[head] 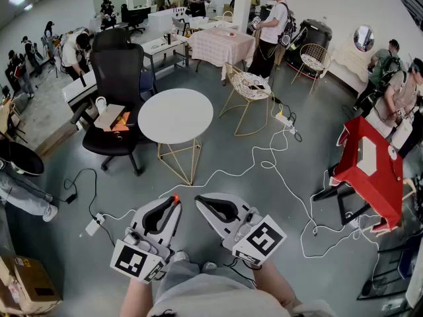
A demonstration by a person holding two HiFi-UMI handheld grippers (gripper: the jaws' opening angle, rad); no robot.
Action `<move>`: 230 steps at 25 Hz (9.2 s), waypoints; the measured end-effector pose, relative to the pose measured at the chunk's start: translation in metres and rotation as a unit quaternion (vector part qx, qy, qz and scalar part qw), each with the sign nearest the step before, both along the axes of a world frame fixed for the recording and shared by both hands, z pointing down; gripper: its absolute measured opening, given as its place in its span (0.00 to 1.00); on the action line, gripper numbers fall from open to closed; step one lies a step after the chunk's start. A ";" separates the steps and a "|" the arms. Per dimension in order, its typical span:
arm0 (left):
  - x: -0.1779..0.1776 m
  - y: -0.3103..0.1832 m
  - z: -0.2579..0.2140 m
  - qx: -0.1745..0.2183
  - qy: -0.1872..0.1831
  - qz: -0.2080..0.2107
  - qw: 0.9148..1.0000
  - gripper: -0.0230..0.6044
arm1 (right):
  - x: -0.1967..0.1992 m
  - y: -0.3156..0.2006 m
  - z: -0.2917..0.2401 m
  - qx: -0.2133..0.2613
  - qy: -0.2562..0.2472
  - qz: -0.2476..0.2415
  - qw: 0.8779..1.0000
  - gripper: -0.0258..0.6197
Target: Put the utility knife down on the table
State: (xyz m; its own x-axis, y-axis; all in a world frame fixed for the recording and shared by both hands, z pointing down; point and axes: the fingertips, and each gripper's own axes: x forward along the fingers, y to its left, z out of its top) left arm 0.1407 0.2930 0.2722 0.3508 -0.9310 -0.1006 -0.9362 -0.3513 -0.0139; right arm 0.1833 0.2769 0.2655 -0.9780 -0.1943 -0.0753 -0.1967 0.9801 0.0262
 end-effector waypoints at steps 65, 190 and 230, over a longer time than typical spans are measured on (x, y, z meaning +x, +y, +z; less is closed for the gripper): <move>-0.125 -0.307 0.012 -0.011 -0.004 -0.021 1.000 0.13 | -0.141 -0.303 0.021 -0.028 0.021 -0.072 0.997 0.05; -0.303 -0.513 0.321 -0.340 -0.117 0.122 0.925 0.05 | -0.286 -0.487 0.117 -0.150 0.089 0.147 0.974 0.05; -0.243 -0.396 0.034 -0.065 -0.012 -0.017 0.998 0.05 | -0.265 -0.393 0.040 -0.051 0.032 -0.047 0.997 0.05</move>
